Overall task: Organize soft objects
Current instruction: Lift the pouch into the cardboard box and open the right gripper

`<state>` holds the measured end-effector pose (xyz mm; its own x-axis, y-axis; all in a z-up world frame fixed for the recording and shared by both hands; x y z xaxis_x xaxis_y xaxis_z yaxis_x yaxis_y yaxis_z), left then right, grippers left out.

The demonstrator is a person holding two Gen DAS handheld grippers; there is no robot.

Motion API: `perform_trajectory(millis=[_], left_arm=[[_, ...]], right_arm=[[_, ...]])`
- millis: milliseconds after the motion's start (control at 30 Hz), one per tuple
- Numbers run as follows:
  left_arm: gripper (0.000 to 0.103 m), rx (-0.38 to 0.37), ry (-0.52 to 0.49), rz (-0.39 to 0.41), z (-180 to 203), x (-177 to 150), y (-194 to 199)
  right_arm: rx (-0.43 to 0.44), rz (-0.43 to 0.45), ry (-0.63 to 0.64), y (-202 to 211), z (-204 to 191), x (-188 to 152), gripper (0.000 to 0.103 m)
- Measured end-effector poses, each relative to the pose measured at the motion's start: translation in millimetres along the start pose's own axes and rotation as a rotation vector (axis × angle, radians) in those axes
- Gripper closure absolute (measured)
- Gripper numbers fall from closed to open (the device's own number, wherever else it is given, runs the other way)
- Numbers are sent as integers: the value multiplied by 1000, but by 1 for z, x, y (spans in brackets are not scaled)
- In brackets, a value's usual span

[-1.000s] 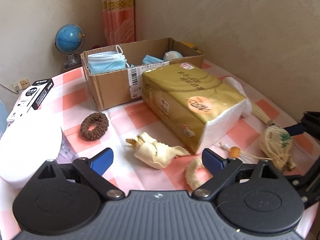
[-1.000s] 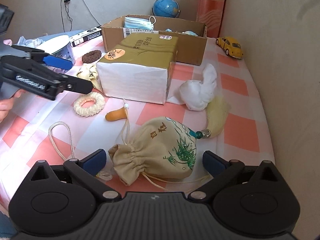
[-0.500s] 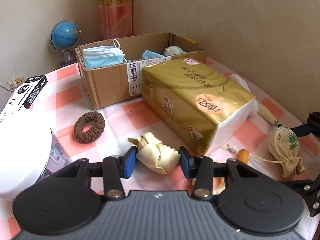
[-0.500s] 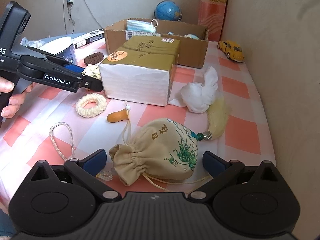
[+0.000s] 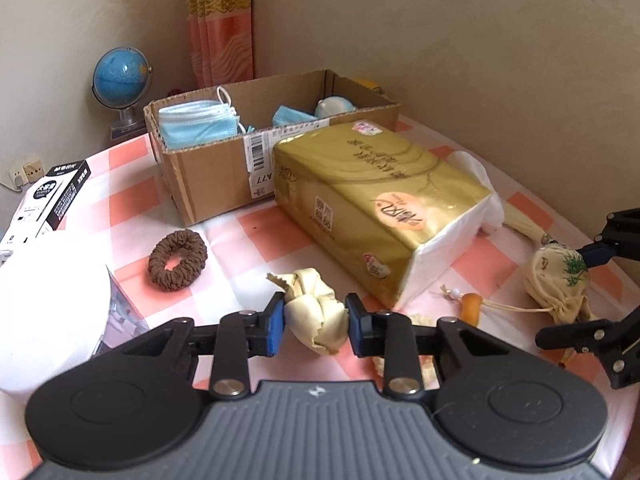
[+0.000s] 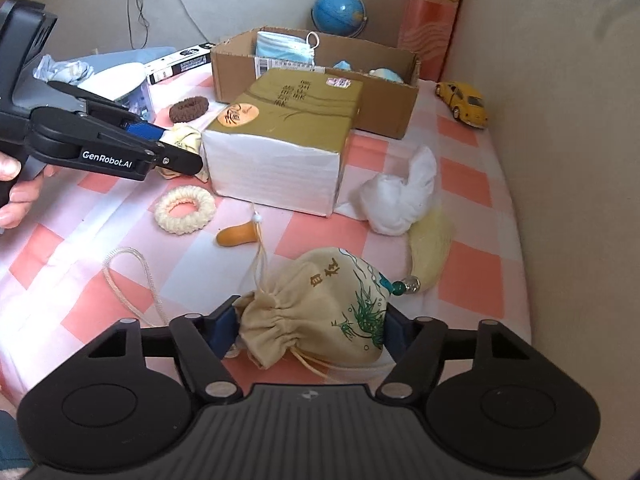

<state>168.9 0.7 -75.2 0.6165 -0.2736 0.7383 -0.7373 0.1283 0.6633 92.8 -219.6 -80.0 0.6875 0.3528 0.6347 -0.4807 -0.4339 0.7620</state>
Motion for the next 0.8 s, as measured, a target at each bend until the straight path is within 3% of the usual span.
perform_trajectory(millis=[433,800], left_arm=[[73,-17,-11,64,-1,0,50],[73,-54,0,97,1,-13,72]], right_arm=[[-64,91,46,74,-22,29,29],[-75,128,-38,97,-10,114,29]])
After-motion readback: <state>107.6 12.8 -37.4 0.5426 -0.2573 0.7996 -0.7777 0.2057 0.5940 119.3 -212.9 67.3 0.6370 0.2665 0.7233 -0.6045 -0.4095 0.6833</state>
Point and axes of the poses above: each gripper's, at about its wrist camera, not at the fingertips, and y roughly against the way its jaws point, z to its right, x to its top, the point moved 1 cm from there along -y, roughly the way its jaws point, and after that the axes turned 13 degrees about x, right-handed, at the moved point
